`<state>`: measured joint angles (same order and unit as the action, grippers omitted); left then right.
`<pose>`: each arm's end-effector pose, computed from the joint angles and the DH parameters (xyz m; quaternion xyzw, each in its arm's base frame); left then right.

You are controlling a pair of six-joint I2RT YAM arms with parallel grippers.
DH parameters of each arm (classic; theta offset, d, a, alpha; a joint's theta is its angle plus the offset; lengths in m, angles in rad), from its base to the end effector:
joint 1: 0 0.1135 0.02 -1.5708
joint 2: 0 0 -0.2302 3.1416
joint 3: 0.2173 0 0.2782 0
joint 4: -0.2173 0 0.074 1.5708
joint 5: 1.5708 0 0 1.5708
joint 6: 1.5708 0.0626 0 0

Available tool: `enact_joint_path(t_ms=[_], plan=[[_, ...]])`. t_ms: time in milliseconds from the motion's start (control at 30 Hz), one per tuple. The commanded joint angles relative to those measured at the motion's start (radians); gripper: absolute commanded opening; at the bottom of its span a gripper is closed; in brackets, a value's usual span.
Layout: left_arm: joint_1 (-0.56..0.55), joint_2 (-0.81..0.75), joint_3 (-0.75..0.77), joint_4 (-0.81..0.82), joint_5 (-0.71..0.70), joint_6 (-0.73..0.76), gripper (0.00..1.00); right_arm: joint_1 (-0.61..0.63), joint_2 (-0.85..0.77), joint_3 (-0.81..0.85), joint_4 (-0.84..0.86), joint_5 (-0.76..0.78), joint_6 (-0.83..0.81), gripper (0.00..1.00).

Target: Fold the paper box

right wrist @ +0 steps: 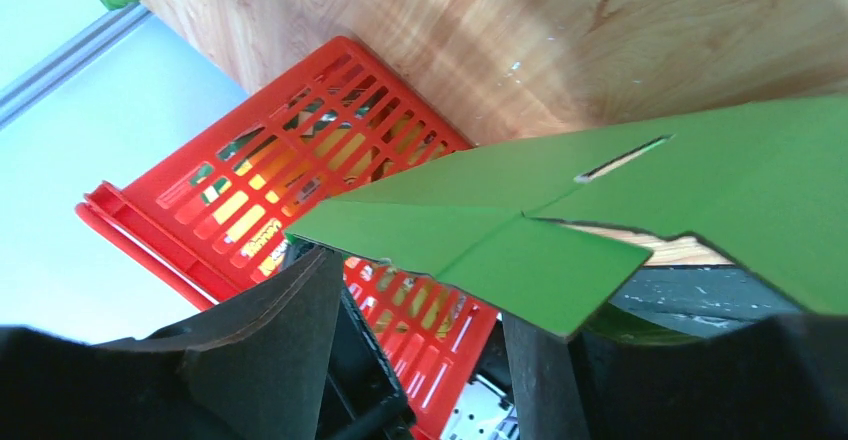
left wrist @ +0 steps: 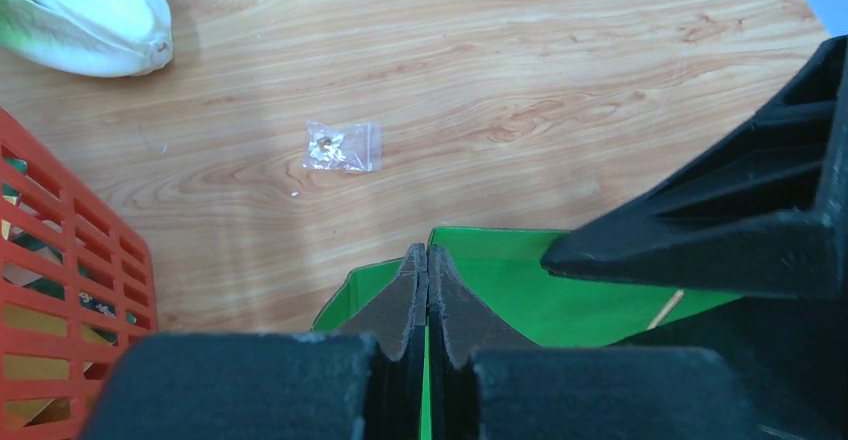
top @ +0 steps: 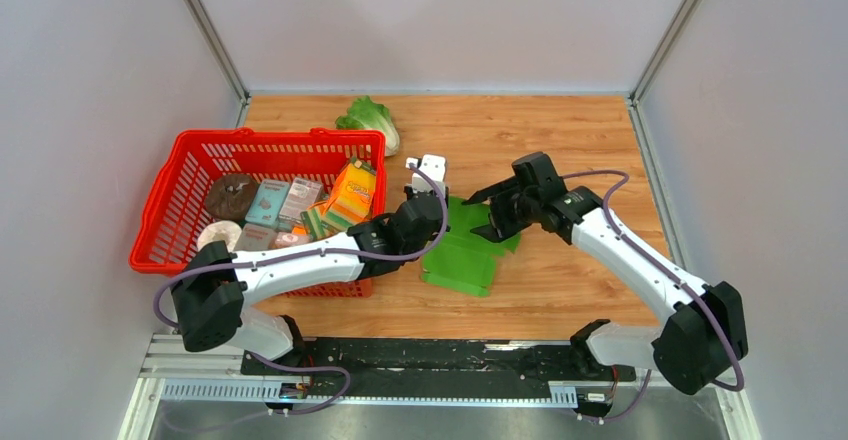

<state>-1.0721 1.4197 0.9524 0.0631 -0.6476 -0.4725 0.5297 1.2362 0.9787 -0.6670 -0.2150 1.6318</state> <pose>0.2096 -0.3059 0.2235 0.0663 0.8077 -0.1741 0.5593 0.2554 0.1650 0.2119 0.4646 0.8210 0.3264 0.0588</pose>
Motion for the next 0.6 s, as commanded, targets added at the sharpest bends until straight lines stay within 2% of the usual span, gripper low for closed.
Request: enact_joint_path(t_ms=[0,300,433,567], plan=[[-0.015,-0.011,-0.017,0.087,-0.053,0.017,0.00,0.003,0.023,0.029,0.095,-0.004,0.108,0.60],[-0.023,-0.007,-0.047,0.136,-0.089,0.023,0.00,-0.022,0.023,0.034,0.087,0.031,0.108,0.60],[-0.028,0.001,-0.047,0.141,-0.098,0.028,0.00,-0.040,-0.010,0.060,0.023,0.106,0.091,0.61],[-0.031,-0.001,-0.046,0.142,-0.104,0.035,0.00,-0.062,-0.024,0.028,0.046,0.092,0.111,0.59]])
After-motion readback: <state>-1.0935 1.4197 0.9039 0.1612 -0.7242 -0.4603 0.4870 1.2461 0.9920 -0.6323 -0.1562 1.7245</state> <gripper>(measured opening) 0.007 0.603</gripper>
